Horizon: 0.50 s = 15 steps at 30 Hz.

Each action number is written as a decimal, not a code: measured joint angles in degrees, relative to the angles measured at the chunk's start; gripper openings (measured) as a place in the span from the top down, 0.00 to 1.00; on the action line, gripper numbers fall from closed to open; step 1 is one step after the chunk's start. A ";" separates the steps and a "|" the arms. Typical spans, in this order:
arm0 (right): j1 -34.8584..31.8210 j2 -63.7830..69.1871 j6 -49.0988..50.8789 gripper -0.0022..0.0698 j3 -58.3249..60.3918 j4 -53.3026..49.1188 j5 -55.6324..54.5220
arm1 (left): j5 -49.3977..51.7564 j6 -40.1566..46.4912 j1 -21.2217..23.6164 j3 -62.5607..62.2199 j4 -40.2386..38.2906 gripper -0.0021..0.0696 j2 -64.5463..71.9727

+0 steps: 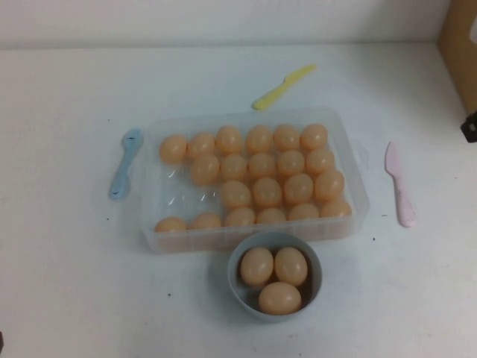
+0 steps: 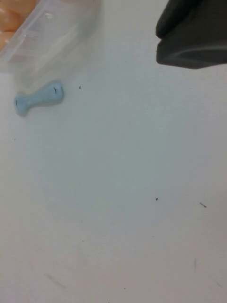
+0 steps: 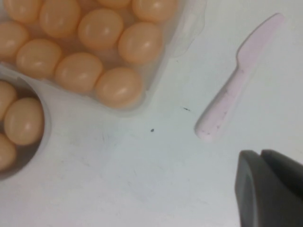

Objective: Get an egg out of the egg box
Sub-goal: Pick up the egg from the plastic box

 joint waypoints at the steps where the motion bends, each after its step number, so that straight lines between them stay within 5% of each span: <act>1: 1.62 1.71 1.13 1.00 -1.73 -2.29 1.17 | 0.00 0.00 0.00 0.00 0.00 0.98 0.00; 15: 16.62 26.06 5.17 0.99 -28.01 -9.52 7.57 | 0.00 0.00 0.00 0.00 0.00 0.98 0.00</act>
